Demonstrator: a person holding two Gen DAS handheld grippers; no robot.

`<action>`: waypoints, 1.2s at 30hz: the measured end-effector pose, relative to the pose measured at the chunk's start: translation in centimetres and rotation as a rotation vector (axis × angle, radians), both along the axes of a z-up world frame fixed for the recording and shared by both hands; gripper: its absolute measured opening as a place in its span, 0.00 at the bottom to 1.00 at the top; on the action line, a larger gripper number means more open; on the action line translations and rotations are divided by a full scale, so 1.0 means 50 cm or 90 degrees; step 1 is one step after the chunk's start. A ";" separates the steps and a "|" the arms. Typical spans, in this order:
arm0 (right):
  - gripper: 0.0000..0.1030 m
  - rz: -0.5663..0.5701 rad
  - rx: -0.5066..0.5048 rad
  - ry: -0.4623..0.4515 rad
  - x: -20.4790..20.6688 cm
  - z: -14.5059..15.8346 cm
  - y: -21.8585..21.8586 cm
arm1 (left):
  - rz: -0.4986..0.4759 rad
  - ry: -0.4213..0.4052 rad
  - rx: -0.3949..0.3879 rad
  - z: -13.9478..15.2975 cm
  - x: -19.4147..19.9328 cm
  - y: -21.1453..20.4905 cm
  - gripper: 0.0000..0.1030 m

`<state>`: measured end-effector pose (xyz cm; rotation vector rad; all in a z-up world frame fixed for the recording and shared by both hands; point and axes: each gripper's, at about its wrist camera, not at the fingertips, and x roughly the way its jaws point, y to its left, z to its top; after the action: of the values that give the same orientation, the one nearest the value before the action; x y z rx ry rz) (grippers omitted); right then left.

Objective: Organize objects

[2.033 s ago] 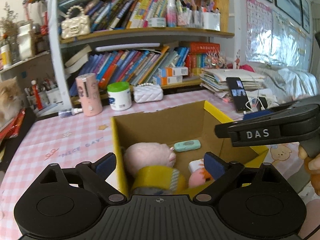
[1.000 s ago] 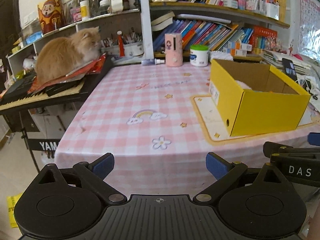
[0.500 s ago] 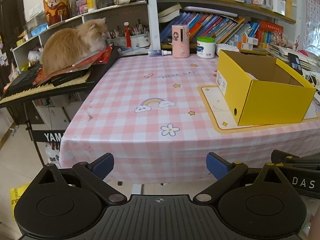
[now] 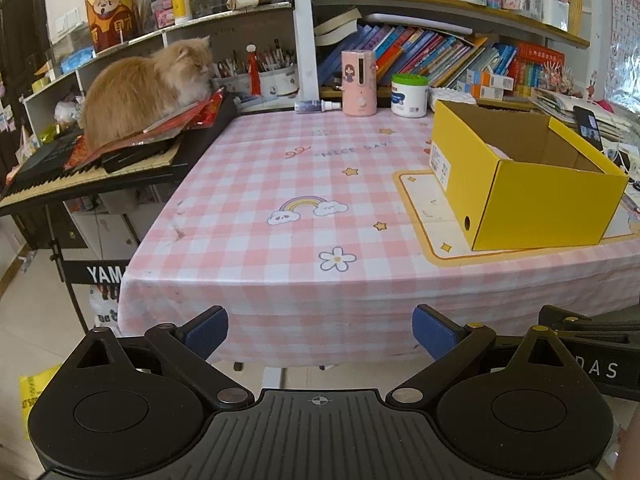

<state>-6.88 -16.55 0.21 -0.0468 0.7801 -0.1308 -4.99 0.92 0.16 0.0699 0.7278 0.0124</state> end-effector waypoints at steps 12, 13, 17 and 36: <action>1.00 0.004 -0.014 -0.001 0.001 0.000 0.004 | 0.010 0.010 -0.006 0.000 0.000 0.001 0.97; 1.00 0.004 -0.016 -0.002 0.000 0.000 0.004 | 0.011 0.009 -0.006 0.001 0.000 0.001 0.97; 1.00 0.003 -0.018 -0.003 0.000 0.000 0.003 | 0.011 0.008 -0.004 0.002 -0.001 0.001 0.97; 1.00 0.002 -0.020 -0.001 -0.001 0.000 0.001 | 0.012 0.013 -0.002 -0.001 -0.002 0.000 0.97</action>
<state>-6.91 -16.51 0.20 -0.0782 0.7765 -0.1405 -5.08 0.93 0.12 0.0594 0.7496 0.0289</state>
